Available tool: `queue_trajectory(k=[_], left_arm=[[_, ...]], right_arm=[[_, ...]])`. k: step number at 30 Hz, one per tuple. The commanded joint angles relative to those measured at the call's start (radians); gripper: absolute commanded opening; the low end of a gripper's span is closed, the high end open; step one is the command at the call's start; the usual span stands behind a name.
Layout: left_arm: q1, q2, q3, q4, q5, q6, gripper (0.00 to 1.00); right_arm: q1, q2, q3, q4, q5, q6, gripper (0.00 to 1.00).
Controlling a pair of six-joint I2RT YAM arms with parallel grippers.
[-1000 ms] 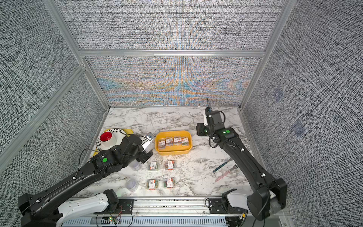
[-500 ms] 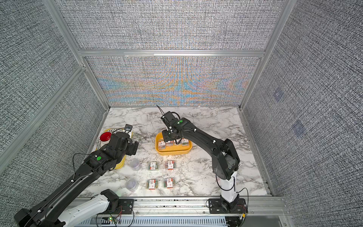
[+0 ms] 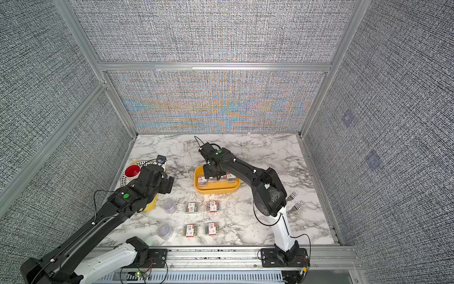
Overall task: Take the paper clips out of the storage box
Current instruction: Pick up the boxed paper clips from the storage box.
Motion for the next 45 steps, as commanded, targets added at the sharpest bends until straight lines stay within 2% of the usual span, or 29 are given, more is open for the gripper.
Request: queue_trajectory(k=[1, 15, 25, 45], left_arm=[[0.004, 0.006, 0.008, 0.013, 0.002, -0.015, 0.89], [0.007, 0.018, 0.012, 0.007, 0.021, -0.015, 0.86], [0.009, 0.025, 0.014, 0.004, 0.026, -0.012, 0.86], [0.011, 0.015, 0.018, 0.002, 0.030, -0.010, 0.86]], right_arm=[[-0.020, -0.045, -0.058, 0.003, 0.056, 0.035, 0.65], [-0.107, -0.130, -0.234, 0.040, 0.088, 0.032, 0.63], [-0.123, -0.058, -0.188, 0.029, 0.074, 0.024, 0.63], [-0.139, 0.048, -0.113, -0.029, 0.146, 0.038, 0.61]])
